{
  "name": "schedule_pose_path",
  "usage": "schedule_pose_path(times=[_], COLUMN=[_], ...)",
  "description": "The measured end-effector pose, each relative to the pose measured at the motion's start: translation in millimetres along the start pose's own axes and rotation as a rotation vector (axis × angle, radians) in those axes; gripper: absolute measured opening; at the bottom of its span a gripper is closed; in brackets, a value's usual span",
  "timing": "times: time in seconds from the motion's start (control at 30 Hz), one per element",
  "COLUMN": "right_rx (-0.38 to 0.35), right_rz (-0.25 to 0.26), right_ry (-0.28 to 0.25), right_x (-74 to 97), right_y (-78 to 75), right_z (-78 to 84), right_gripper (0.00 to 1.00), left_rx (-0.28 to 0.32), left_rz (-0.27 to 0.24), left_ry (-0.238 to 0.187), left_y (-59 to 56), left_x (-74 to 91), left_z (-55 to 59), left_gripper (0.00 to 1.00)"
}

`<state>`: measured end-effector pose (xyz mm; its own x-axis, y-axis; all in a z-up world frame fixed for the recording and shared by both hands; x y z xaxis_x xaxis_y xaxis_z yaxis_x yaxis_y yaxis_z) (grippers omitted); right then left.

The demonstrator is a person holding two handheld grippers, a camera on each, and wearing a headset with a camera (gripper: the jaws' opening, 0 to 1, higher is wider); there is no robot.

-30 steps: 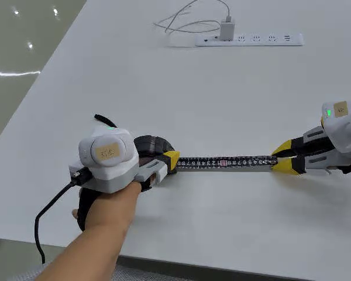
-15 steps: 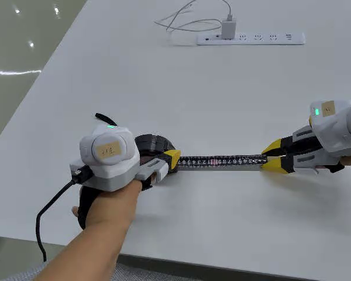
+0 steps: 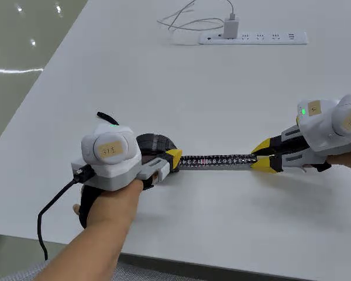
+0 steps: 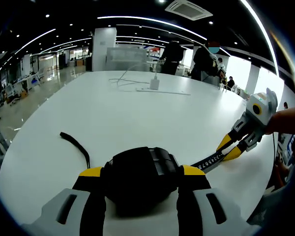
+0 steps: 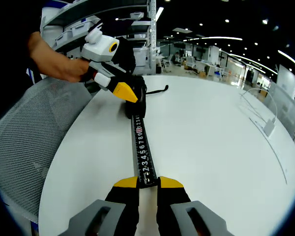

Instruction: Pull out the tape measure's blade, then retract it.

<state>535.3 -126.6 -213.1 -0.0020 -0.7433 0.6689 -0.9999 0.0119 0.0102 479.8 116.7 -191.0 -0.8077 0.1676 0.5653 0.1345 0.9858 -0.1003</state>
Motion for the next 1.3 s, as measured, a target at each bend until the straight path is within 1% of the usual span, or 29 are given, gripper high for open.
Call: schedule_pose_path(times=[0.73,1.3], right_rx=[0.022,0.037], right_rz=[-0.024,-0.043], right_ry=[-0.019,-0.03], right_x=[-24.2,-32.6], right_y=[3.7,7.5], right_z=[-20.4,-29.7], right_gripper=[0.09,0.09], left_rx=[0.0,0.002], left_rz=[0.0,0.002], left_ry=[-0.001,-0.003], left_y=[-0.8,-1.2], left_x=[1.6,1.6], left_z=[-0.8,-0.9], left_gripper=[0.53,0.53])
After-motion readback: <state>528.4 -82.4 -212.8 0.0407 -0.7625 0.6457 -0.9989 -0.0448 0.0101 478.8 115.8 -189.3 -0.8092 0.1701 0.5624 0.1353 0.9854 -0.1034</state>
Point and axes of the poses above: the centre of the closed fingertips' face, and the gripper's own axes: x roughly backward along the fingers, y roughly to its left, z roughly out of its underside, the point moved 7 cm from there along x, roughly backward along the fingers
